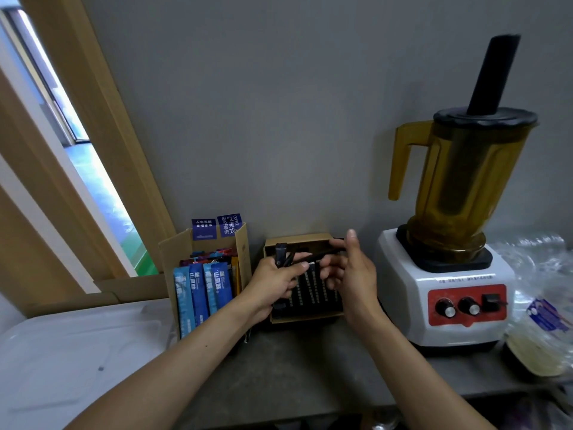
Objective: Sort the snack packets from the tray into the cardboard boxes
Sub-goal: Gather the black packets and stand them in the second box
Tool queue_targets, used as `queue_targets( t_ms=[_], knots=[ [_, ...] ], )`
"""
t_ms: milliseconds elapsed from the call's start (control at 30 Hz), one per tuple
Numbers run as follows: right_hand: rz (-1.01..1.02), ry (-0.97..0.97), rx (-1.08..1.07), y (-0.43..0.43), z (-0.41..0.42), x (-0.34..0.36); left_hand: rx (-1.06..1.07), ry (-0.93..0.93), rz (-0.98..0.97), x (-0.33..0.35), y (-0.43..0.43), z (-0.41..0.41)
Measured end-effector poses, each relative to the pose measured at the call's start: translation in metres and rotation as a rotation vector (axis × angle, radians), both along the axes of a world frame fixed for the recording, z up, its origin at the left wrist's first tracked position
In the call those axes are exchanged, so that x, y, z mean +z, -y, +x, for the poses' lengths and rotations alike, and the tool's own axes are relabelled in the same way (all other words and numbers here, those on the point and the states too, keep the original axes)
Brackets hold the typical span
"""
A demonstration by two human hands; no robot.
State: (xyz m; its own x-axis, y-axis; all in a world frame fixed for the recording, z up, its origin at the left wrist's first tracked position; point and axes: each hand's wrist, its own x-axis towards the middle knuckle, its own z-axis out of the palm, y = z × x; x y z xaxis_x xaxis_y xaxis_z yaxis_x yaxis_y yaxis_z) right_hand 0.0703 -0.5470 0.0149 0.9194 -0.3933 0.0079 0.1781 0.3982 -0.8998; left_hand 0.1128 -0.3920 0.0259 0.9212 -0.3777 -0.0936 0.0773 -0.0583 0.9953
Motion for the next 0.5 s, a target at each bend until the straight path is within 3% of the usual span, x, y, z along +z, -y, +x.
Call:
queue_targets(
  t_ms=[233,367,500],
  knots=[
    [-0.169,0.060,0.089,0.002,-0.009,-0.030,0.129,0.039,-0.227,0.019,0.005,0.007],
    [-0.193,0.080,0.090,-0.003,-0.016,-0.031,0.175,0.122,-0.178,0.023,0.004,0.006],
    [-0.111,0.118,0.090,-0.004,-0.018,-0.032,0.160,0.049,-0.191,0.019,-0.001,0.008]
  ],
)
